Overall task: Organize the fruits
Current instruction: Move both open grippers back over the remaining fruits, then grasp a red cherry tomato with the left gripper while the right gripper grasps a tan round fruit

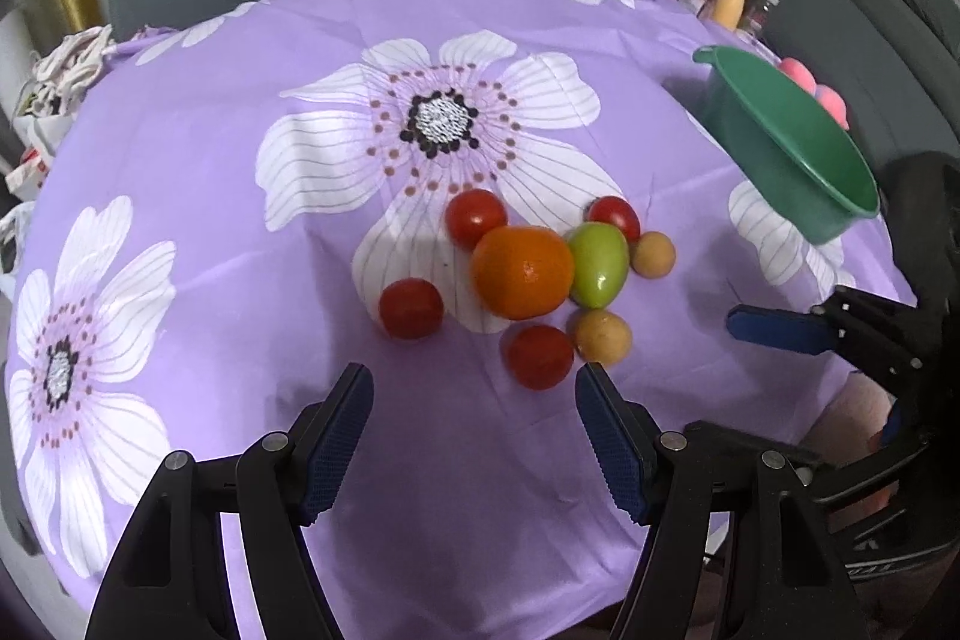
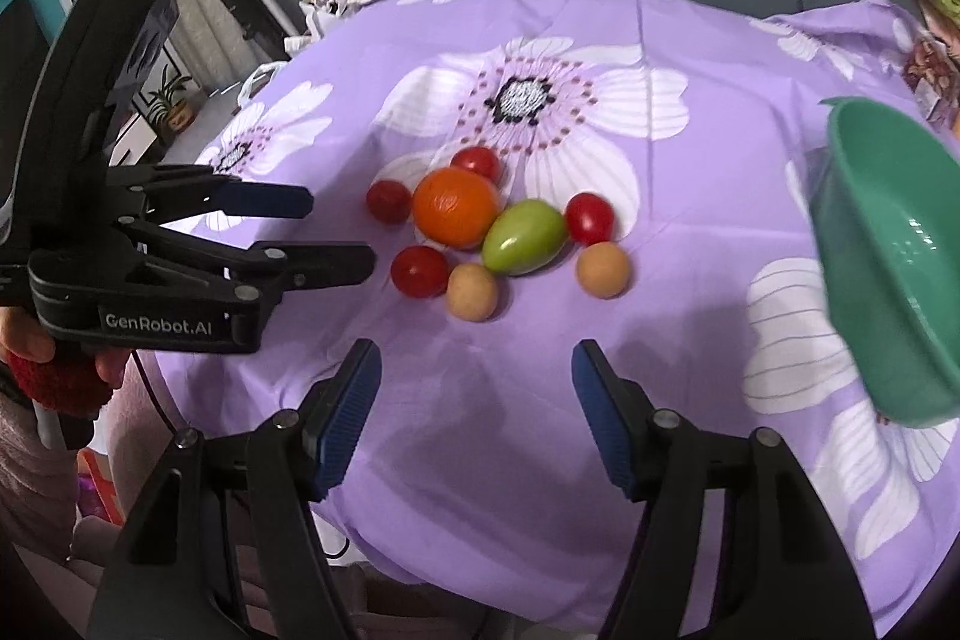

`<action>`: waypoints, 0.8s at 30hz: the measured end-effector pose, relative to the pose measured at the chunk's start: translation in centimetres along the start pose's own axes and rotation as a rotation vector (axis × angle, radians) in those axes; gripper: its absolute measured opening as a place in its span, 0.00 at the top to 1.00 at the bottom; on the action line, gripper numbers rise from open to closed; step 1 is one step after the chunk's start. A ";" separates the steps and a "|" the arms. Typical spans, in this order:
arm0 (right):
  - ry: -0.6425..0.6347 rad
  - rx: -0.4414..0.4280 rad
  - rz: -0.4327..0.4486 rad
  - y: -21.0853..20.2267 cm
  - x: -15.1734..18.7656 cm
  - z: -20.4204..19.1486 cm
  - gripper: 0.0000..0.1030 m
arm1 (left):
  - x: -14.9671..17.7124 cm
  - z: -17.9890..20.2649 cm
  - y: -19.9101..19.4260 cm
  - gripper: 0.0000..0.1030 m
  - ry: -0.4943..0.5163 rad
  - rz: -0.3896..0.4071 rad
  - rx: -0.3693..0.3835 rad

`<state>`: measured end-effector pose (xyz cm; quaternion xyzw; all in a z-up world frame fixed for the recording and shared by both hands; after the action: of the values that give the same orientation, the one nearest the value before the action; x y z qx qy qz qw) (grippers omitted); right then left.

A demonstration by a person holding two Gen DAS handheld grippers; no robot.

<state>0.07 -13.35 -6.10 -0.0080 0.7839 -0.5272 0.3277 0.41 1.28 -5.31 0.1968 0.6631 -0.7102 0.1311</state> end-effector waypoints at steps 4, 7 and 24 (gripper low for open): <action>0.001 -0.001 -0.020 1.3 -0.2 0.2 0.46 | -0.1 0.3 0.7 0.32 0.013 -0.015 0.011; 0.007 0.000 -0.032 2.1 -0.4 0.6 0.50 | -0.2 0.5 0.9 0.32 0.024 -0.019 0.027; -0.032 -0.020 -0.047 4.7 -2.0 0.6 0.70 | -0.6 0.4 2.1 0.41 0.026 -0.046 0.072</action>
<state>3.51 -11.06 -9.19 -0.0379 0.7834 -0.5267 0.3276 1.86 0.66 -6.92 0.1951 0.6432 -0.7337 0.0989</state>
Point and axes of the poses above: each gripper's, at about its wrist camera, not at the fingertips, and y roughly the way its jaws point, z to its right, x to its underside, the point moved 3 cm from there along y, roughly the way its jaws point, and after that the axes turned 6 degrees about -x, right-handed, at the moved point
